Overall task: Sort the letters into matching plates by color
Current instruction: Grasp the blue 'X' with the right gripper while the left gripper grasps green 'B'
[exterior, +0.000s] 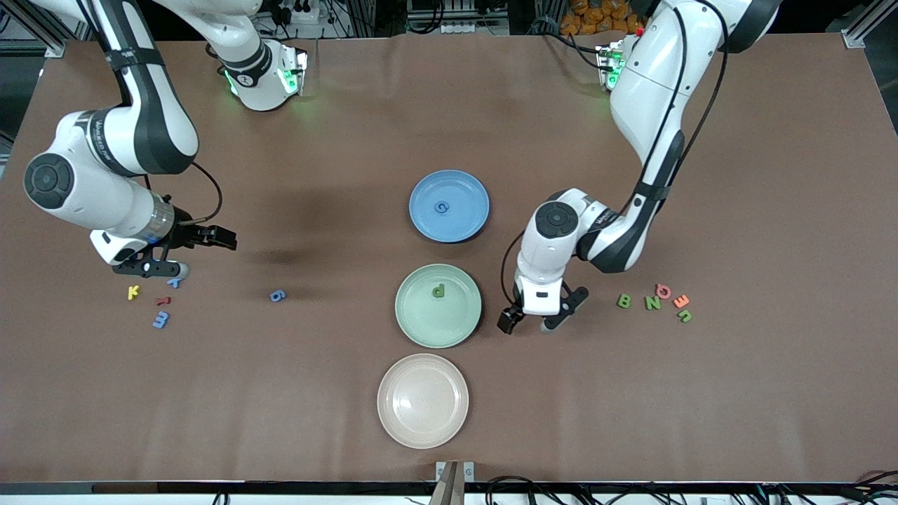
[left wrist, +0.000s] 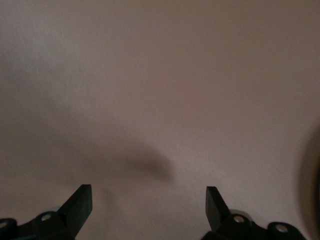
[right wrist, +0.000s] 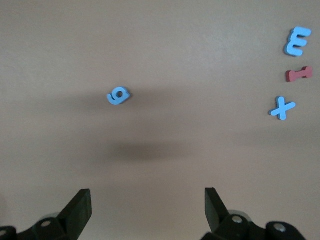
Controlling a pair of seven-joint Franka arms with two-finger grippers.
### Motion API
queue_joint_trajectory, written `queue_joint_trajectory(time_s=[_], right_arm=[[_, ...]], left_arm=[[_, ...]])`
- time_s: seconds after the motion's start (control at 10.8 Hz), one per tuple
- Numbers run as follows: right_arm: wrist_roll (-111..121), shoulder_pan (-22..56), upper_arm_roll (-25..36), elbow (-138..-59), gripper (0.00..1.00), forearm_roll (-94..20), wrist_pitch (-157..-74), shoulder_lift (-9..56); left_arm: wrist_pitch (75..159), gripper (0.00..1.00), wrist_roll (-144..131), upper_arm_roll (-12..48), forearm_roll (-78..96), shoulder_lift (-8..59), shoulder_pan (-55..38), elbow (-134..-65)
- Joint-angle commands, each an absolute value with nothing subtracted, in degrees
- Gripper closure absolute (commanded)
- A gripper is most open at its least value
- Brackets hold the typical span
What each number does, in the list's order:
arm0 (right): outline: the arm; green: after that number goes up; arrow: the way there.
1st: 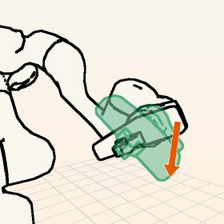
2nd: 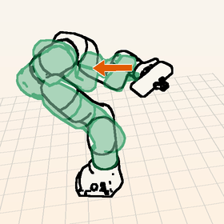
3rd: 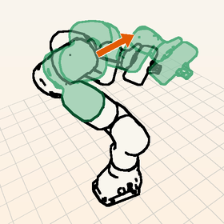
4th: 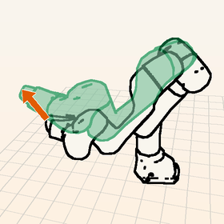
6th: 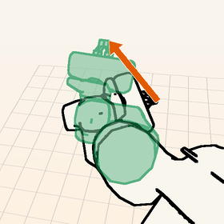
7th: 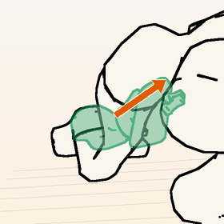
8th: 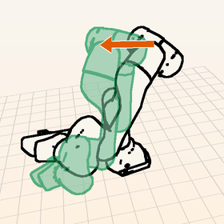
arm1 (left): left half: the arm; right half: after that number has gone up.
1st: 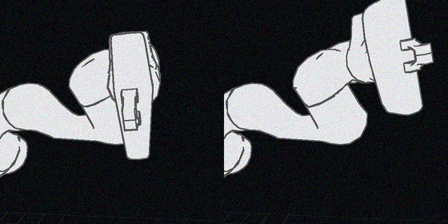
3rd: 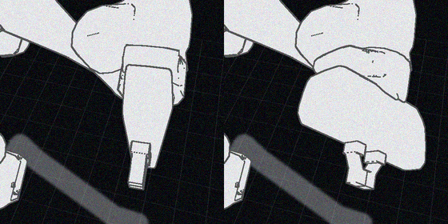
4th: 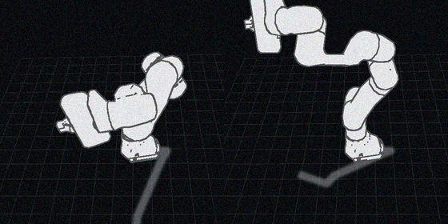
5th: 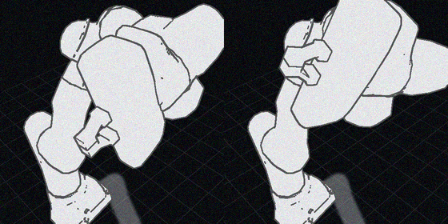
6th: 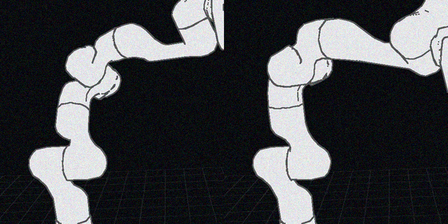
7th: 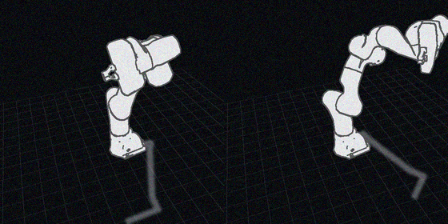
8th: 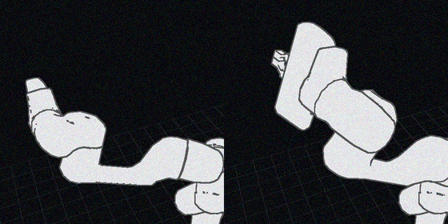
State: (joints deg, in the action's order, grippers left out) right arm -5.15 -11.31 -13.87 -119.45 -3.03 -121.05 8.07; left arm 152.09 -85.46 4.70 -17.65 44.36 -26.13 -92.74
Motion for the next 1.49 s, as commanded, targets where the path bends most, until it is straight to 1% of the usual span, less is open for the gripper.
queue_joint_trajectory(time_s=[0.0,0.19,0.28,0.56,0.74,0.93,1.12,1.21,1.39], right_arm=[[-2.7,-16.3,-15.6,-120.9,0.00,-0.8,-126.5,10.7],[-2.2,-19.0,-15.4,-120.7,0.00,5.0,-132.3,13.9],[-2.2,-19.7,-14.9,-120.3,0.00,5.3,-134.1,15.5],[-2.9,-22.4,-12.2,-116.6,0.00,4.5,-134.3,19.1],[-2.6,-22.8,-9.3,-116.5,0.02,4.3,-134.3,19.2],[-7.4,-22.7,-8.7,-116.9,0.02,0.9,-136.1,19.7],[-13.0,-22.5,-8.4,-117.2,0.03,0.5,-139.1,21.1],[-14.8,-22.6,-8.1,-117.9,0.05,0.0,-140.3,21.4],[-16.4,-22.4,-7.0,-120.4,0.05,-0.1,-145.2,22.1]], left_arm=[[146.7,0.00,-75.4,4.9,-19.4,42.6,-23.4,-92.7],[143.9,0.00,-67.7,5.4,-18.8,42.2,-20.4,-92.7],[141.7,0.00,-63.7,6.5,-18.6,41.6,-18.7,-92.7],[134.5,0.00,-48.3,12.9,-18.6,39.4,-10.4,-92.8],[129.6,0.00,-34.0,13.4,-18.6,37.9,-8.3,-93.3],[129.0,0.00,-26.3,13.5,-18.7,36.8,-6.3,-95.8],[129.0,0.00,-19.8,13.7,-18.6,35.3,-4.4,-99.2],[129.0,0.00,-17.2,14.8,-18.6,34.7,-2.9,-100.6],[129.1,0.00,-11.6,19.0,-18.7,34.9,2.6,-102.2]])
